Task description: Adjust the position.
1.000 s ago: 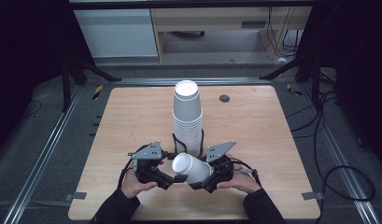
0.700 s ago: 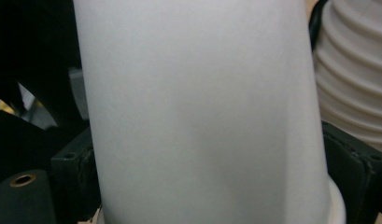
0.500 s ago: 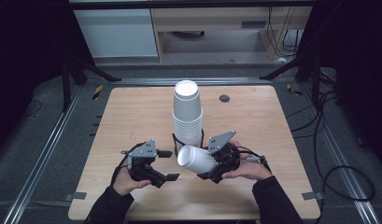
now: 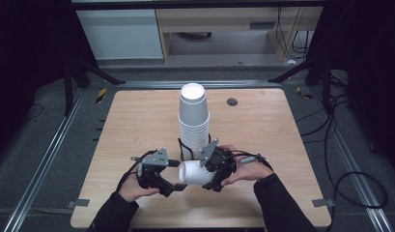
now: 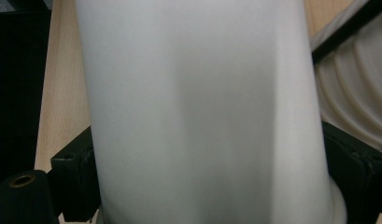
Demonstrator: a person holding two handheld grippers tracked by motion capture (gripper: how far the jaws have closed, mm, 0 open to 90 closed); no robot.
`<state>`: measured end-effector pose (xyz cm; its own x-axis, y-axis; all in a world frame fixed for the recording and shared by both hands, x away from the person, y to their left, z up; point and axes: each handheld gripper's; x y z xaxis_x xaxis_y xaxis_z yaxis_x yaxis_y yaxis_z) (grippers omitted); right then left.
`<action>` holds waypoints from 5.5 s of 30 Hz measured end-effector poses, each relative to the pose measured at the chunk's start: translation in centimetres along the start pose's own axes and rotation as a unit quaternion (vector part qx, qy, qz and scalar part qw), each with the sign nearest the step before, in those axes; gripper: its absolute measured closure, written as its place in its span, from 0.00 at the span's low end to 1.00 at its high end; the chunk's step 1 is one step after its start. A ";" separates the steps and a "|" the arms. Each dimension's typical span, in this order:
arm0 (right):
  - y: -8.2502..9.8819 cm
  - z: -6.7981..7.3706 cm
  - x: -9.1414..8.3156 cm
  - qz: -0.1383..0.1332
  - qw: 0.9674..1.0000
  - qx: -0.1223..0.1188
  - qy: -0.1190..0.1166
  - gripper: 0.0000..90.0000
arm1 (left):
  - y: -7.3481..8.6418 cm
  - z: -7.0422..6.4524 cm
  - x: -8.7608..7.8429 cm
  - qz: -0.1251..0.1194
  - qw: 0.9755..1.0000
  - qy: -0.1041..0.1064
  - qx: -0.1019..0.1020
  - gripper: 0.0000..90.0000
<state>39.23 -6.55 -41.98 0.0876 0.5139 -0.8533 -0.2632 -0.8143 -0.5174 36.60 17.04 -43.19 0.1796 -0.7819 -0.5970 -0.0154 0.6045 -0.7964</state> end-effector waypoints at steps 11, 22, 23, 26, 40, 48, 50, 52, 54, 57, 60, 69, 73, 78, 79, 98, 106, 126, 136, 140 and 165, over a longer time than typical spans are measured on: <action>-0.9 0.8 1.6 0.024 1.000 -0.017 -0.007 0.11 | -0.4 -0.3 0.8 0.011 1.000 0.013 0.009 0.15; -1.5 1.1 2.2 0.028 0.999 -0.018 -0.006 0.11 | -0.4 -0.4 0.9 0.010 1.000 0.018 0.006 0.24; -1.5 1.1 2.2 0.028 0.999 -0.018 -0.006 0.11 | -0.4 -0.4 1.0 0.011 1.000 0.018 0.006 0.24; -1.5 1.1 2.2 0.029 0.999 -0.019 -0.004 0.11 | -0.5 -0.4 0.9 0.011 1.000 0.016 0.006 0.25; -1.2 0.9 1.1 -0.004 1.000 -0.002 -0.020 0.06 | -0.4 -0.3 0.0 -0.006 1.000 0.014 0.006 0.25; 1.0 0.3 -2.0 -0.089 0.995 0.039 -0.019 0.05 | 0.2 0.4 -1.9 -0.038 0.999 0.003 -0.004 0.25; 1.9 0.2 -2.6 -0.119 0.991 0.050 -0.026 0.06 | 0.3 0.6 -2.4 -0.051 0.999 0.002 -0.007 0.25; 2.6 0.2 -2.9 -0.139 0.988 0.058 -0.025 0.06 | 0.4 0.6 -2.7 -0.067 0.998 0.000 -0.009 0.25; 3.3 0.1 -2.9 -0.157 0.985 0.069 -0.021 0.05 | 0.4 0.6 -2.9 -0.078 0.997 -0.001 -0.009 0.25; 4.0 0.1 -2.7 -0.179 0.980 0.087 -0.022 0.04 | 0.4 0.7 -2.9 -0.094 0.996 0.005 -0.007 0.25; 4.6 0.2 -2.4 -0.196 0.974 0.107 -0.037 0.03 | 0.4 0.6 -2.7 -0.097 0.995 0.011 -0.002 0.24; 5.7 0.5 -1.0 -0.224 0.963 0.126 -0.076 0.08 | 0.2 0.5 -2.1 -0.105 0.994 0.027 0.009 0.24; 5.5 0.6 -0.6 -0.224 0.964 0.121 -0.082 0.07 | 0.0 0.3 -1.7 -0.107 0.994 0.036 0.013 0.24; 5.1 0.6 0.0 -0.227 0.962 0.119 -0.091 0.05 | -0.2 0.1 -1.2 -0.105 0.993 0.042 0.016 0.24; 5.1 0.6 0.1 -0.228 0.962 0.119 -0.091 0.05 | -0.2 0.1 -1.2 -0.105 0.993 0.043 0.016 0.24; 4.2 0.6 1.4 -0.241 0.955 0.102 -0.140 0.06 | -0.5 -0.3 0.2 -0.093 0.993 0.064 0.018 0.25; 4.3 0.4 1.7 -0.237 0.956 0.103 -0.143 0.10 | -0.5 -0.3 0.4 -0.083 0.994 0.063 0.018 0.24; 4.8 -0.4 -1.5 -0.178 0.979 0.090 -0.052 0.10 | 0.0 0.0 -0.7 -0.023 1.000 -0.006 0.021 0.15; 1.8 -0.6 -2.6 -0.055 0.997 0.045 -0.006 0.10 | 0.4 0.2 -0.1 0.018 0.999 -0.017 0.028 0.15; 0.6 -0.4 -1.7 -0.030 0.999 0.032 -0.012 0.10 | 0.4 0.1 0.2 0.024 0.999 -0.018 0.030 0.15; -2.7 0.5 1.2 0.031 0.999 -0.009 -0.010 0.10 | 0.2 -0.3 1.0 0.049 0.998 0.000 0.049 0.25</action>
<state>39.52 -3.57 -41.59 0.0520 0.4683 -0.8820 -0.2497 -0.8491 -0.4655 36.45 16.28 -44.01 0.1811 -0.7186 -0.6714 0.0640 0.6899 -0.7211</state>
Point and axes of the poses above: each handheld gripper's, and its own axes: x roughly forward along the jaws, y roughly out of its underside, z roughly to its left, and after that the axes turned 14 degrees about x, right-handed
